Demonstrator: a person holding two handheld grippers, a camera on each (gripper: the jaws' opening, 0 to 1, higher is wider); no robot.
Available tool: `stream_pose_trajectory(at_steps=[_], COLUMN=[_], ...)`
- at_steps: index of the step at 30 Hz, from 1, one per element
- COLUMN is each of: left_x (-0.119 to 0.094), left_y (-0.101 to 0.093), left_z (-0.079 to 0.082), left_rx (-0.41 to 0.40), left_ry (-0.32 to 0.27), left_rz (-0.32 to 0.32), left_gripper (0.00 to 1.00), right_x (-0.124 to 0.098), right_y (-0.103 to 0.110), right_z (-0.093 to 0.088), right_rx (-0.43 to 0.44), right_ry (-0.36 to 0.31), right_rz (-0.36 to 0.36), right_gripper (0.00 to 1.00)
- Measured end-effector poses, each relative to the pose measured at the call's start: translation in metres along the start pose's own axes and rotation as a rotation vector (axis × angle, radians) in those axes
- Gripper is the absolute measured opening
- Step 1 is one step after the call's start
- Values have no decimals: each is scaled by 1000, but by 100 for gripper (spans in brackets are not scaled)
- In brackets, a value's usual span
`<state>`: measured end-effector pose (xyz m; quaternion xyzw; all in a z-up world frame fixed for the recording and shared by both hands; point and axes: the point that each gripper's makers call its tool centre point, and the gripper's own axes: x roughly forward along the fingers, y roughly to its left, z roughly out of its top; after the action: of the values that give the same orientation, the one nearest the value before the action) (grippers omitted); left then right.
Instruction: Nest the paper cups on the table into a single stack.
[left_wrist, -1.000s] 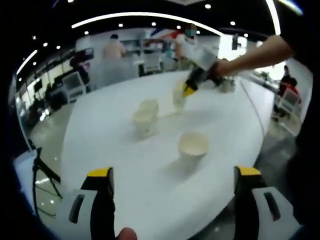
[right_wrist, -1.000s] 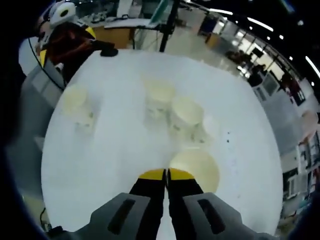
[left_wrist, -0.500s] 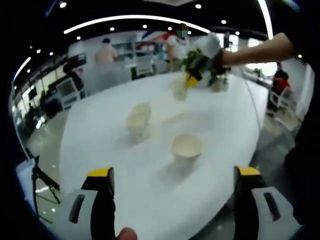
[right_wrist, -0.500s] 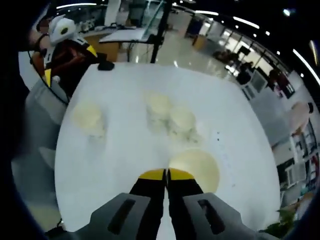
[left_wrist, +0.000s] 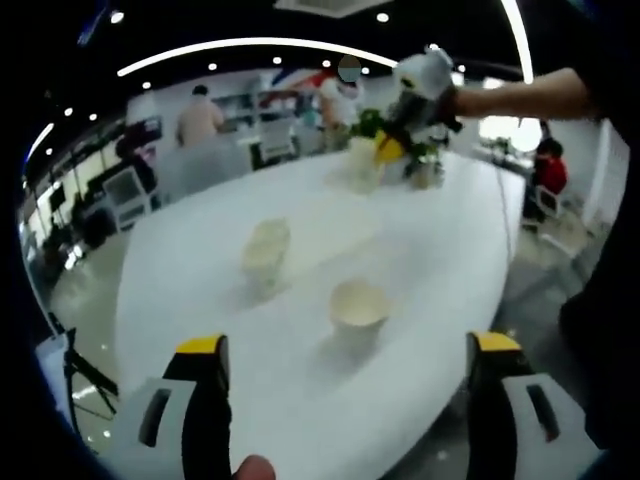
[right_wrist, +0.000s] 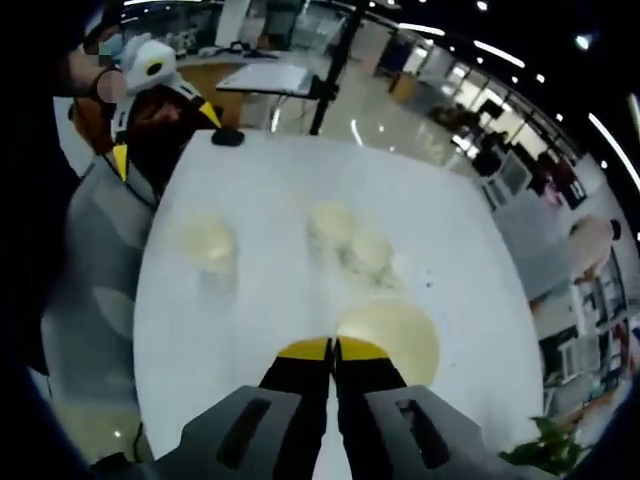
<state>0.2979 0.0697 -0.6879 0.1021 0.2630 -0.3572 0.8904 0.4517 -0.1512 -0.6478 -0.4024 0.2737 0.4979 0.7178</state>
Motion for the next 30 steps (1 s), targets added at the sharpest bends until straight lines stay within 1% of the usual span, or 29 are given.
stream_pose_trajectory(at_steps=[2,6,8,14,18,24,30], left_x=[-1,-1,-2,-1,-1,-2,-2], left_y=[-2,-5,-5,-8,-7,-7,-7], left_z=[1,1,1,1,3,1,0], left_rx=[9,15,14,1,-1,-4,-6], left_ry=[3,9,7,-4,-11,-13,-11], left_rz=[-4,-10,-12,-18,-16,-15,-15], left_gripper=[97,98,98,98,97,97,97], right_x=[-4,-17,-23,-41,-51,-61,-67], right_y=[0,4,4,11,16,30,36], right_z=[1,12,20,52,68,82,91], right_rx=[0,-13,-20,-48,-47,-60,-73], right_ry=[-1,-9,-22,-68,-89,-97,-102], right_rz=[0,-5,-8,-16,-18,-8,0], right_gripper=[0,0,0,0,0,0,0])
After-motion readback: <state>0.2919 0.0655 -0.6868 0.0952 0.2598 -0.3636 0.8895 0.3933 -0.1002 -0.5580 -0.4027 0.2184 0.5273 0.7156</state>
